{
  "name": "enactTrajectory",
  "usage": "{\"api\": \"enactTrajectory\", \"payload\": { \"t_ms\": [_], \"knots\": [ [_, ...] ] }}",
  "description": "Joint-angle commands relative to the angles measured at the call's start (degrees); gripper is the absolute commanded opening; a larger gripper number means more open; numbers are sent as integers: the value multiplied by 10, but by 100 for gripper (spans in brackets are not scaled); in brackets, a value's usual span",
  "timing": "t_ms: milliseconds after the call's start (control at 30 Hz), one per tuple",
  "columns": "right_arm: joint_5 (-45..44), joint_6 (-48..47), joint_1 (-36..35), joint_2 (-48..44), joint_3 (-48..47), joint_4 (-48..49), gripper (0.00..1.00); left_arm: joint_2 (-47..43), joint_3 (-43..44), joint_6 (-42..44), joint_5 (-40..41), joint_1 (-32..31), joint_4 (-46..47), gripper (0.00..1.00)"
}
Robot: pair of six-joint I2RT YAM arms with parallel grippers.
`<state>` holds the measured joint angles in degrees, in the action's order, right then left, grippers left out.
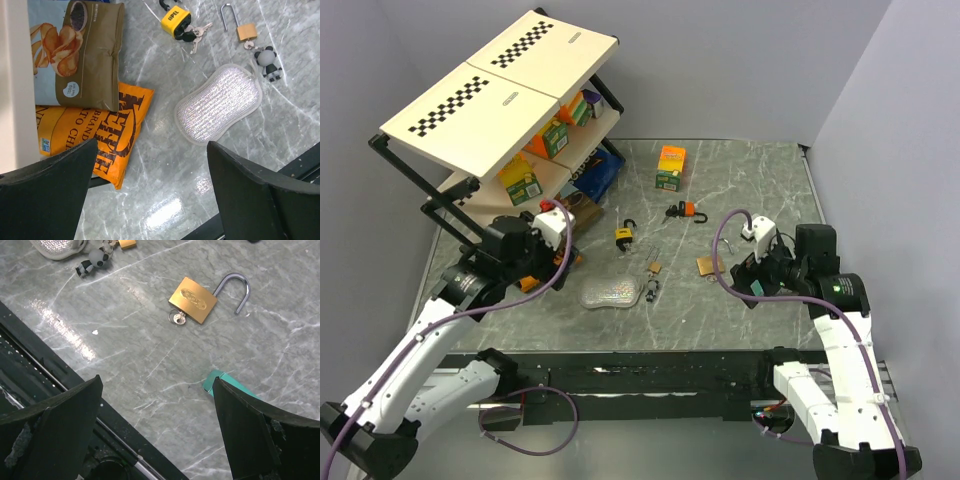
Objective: Lock with the key
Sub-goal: Pick up the lock from the center of the board.
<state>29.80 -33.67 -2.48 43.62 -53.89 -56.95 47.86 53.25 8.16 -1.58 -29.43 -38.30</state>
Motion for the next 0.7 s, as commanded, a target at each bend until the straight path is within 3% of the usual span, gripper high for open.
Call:
{"api": "enactTrajectory", "payload": {
  "t_ms": [0, 333, 500, 667],
  "knots": [
    [0, 39, -4, 21, -20, 9, 100, 25, 18, 22, -2, 3, 11, 96],
    [-42, 153, -5, 103, -70, -10, 100, 51, 54, 78, -89, 3, 24, 96],
    [-158, 226, -50, 167, -60, 49, 100, 89, 65, 77, -112, 2, 57, 96],
    [-218, 234, -106, 238, -55, 78, 100, 118, 60, 65, -122, 0, 137, 96]
  ]
}}
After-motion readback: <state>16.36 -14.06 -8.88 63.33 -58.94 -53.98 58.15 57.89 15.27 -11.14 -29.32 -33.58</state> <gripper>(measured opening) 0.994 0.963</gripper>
